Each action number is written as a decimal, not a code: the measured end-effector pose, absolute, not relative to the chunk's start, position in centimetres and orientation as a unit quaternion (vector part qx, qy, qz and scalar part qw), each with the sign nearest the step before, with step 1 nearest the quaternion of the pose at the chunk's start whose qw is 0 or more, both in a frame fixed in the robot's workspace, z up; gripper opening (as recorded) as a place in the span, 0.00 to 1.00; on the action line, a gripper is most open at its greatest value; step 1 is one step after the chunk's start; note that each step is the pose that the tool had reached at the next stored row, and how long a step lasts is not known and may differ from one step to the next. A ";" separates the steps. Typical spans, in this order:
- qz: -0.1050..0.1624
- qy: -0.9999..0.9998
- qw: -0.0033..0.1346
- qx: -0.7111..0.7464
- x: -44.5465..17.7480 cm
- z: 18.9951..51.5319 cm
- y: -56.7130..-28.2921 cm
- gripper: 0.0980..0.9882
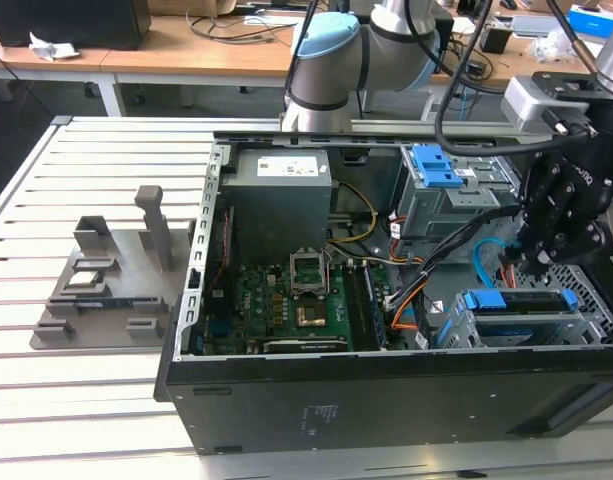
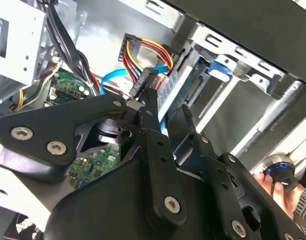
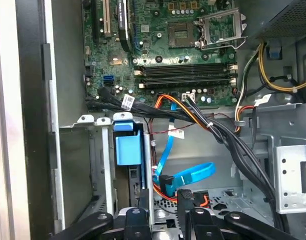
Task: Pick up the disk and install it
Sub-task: 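Insert the first disk wire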
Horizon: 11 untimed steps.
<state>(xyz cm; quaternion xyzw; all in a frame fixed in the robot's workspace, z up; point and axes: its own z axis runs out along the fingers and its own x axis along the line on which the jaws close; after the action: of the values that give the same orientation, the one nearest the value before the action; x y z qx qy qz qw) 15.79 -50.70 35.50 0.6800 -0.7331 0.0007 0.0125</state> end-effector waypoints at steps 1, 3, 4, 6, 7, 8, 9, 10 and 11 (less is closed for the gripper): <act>0.001 -0.733 0.012 0.680 15.8 35.5 -50.5 0.30; 0.001 -0.733 0.013 0.680 15.9 35.4 -50.4 0.30; 0.001 -0.733 0.013 0.680 15.9 35.5 -50.4 0.30; 0.001 -0.733 0.013 0.680 15.9 36.3 -50.4 0.30; 0.001 -0.733 0.012 0.680 15.9 36.3 -50.3 0.30; 0.001 -0.734 0.013 0.679 16.0 36.3 -50.0 0.30; 0.001 -0.734 0.013 0.679 16.0 36.3 -49.9 0.30; 0.001 -0.734 0.013 0.679 16.1 36.3 -49.7 0.30; 0.001 -0.734 0.013 0.679 16.2 36.3 -49.5 0.30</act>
<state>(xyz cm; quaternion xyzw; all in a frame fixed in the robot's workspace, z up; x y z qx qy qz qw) 16.21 -49.46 36.34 0.6792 -0.7339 0.0008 0.0128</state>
